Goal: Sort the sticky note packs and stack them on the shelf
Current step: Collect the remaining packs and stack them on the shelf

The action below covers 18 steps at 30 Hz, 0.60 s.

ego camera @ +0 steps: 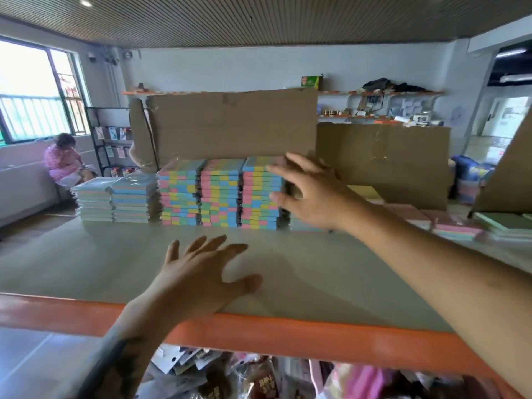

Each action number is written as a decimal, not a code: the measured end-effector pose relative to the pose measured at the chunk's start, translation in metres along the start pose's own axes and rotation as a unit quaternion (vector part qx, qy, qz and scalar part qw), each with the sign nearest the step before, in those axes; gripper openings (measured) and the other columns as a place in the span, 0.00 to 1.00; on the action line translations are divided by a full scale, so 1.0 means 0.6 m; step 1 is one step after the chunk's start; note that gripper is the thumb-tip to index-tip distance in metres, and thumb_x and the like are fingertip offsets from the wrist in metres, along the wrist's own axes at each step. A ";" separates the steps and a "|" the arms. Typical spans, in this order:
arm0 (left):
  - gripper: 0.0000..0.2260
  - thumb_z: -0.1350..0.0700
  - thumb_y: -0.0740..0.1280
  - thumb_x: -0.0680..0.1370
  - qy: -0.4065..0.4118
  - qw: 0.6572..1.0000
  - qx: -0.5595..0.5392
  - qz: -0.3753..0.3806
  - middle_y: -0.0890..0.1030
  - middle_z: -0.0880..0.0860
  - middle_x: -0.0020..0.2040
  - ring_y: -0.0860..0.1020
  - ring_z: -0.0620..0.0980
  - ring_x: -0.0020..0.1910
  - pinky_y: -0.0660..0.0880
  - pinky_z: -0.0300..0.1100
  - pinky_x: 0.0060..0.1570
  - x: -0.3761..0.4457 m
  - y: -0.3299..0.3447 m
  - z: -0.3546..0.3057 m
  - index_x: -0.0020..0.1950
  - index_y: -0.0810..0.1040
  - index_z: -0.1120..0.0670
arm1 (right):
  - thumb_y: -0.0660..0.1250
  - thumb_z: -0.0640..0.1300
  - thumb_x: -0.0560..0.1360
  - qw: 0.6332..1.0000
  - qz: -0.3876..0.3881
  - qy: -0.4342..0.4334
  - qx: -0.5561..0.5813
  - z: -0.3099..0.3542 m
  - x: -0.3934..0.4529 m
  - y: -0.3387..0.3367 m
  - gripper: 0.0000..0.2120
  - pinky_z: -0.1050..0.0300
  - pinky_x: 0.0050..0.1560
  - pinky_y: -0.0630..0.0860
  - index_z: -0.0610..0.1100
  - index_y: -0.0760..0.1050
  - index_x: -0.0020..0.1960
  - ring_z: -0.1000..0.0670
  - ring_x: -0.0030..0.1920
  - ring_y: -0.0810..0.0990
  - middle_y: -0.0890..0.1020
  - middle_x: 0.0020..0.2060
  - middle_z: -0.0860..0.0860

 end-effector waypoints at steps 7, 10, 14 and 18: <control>0.34 0.22 0.47 0.74 0.010 0.999 -0.028 -0.026 0.58 0.42 0.82 0.56 0.46 0.81 0.50 0.60 0.78 -0.043 0.030 -0.194 0.78 0.58 0.32 | 0.53 0.70 0.80 0.992 0.115 0.029 -0.045 -0.103 -0.232 -0.031 0.29 0.39 0.79 0.50 0.68 0.55 0.80 0.46 0.82 0.52 0.52 0.84 0.53; 0.29 0.26 0.50 0.78 0.027 0.998 -0.043 -0.035 0.59 0.43 0.82 0.56 0.47 0.80 0.50 0.59 0.78 -0.050 0.044 -0.314 0.78 0.58 0.32 | 0.50 0.70 0.81 0.990 0.115 0.061 -0.049 -0.184 -0.320 -0.073 0.28 0.39 0.79 0.50 0.68 0.56 0.80 0.46 0.82 0.53 0.54 0.83 0.54; 0.30 0.26 0.51 0.78 0.073 0.995 -0.055 -0.045 0.59 0.44 0.82 0.57 0.47 0.80 0.52 0.58 0.78 -0.060 0.062 -0.489 0.78 0.59 0.33 | 0.48 0.69 0.83 0.984 0.115 0.121 -0.065 -0.296 -0.443 -0.138 0.26 0.40 0.76 0.51 0.67 0.55 0.80 0.45 0.81 0.54 0.54 0.83 0.54; 0.34 0.25 0.46 0.74 0.119 0.991 -0.051 -0.023 0.59 0.44 0.82 0.58 0.48 0.80 0.54 0.57 0.77 -0.078 0.090 -0.650 0.79 0.59 0.34 | 0.48 0.68 0.83 0.977 0.097 0.170 -0.086 -0.398 -0.562 -0.203 0.27 0.39 0.75 0.54 0.65 0.56 0.80 0.44 0.81 0.56 0.56 0.82 0.55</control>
Point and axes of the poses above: each hand's wrist, its own x-axis towards the middle knuckle, its own y-axis out of the palm, z = x × y, the point moved 7 cm from there along x, towards the middle knuckle
